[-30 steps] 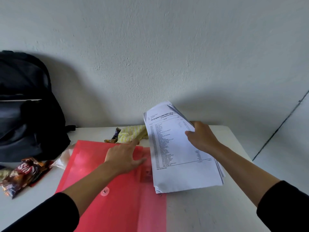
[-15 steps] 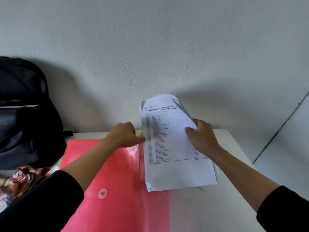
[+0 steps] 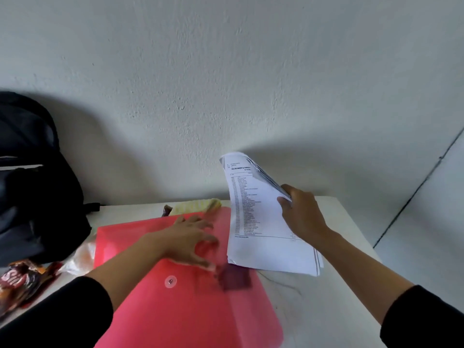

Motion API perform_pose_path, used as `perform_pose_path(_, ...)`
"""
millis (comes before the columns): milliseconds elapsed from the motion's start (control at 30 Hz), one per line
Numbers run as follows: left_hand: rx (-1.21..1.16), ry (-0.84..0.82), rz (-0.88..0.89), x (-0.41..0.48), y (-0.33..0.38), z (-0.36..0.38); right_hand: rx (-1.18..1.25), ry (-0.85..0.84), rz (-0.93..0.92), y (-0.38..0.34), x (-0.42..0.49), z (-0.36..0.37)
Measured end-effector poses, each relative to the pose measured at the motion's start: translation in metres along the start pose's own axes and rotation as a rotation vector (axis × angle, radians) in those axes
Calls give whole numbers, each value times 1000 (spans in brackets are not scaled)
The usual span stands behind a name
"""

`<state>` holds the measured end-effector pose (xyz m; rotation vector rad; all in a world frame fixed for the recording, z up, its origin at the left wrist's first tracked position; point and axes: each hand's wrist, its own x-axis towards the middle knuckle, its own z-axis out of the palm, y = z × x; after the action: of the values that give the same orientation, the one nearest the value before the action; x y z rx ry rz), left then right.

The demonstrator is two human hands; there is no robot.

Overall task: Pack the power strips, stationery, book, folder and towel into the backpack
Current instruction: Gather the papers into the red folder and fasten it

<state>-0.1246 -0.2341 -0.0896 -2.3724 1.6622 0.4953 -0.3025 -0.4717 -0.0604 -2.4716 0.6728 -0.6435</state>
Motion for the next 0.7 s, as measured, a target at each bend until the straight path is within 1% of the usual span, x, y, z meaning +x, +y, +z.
perform_pose_path(33, 6, -45, 14, -4, -1, 2, 10, -12, -1, -1, 1, 0)
perform_pose_path(100, 6, -37, 60, -9, -5, 5, 31, -28, 14, -4, 2, -1)
perform_pose_path(233, 17, 86, 151, -10, -10, 11, 101, -62, 116, -12, 4, -1)
perform_pose_path(367, -174, 201, 200, -17, -13, 6, 166, -101, 177, -16, 4, -3)
perform_pose_path(433, -223, 292, 223, -19, -18, -5, 215, -113, 191, -18, 3, -5)
perform_pose_path(500, -221, 375, 245, -18, -21, -17, 267, -122, 195, -19, 2, -6)
perform_pose_path(633, -227, 455, 268, -15, -24, -31, 310, -107, 201, -22, 3, -13)
perform_pose_path(700, -200, 545, 229, -12, -25, -35, 290, -190, 221, -22, 5, -20)
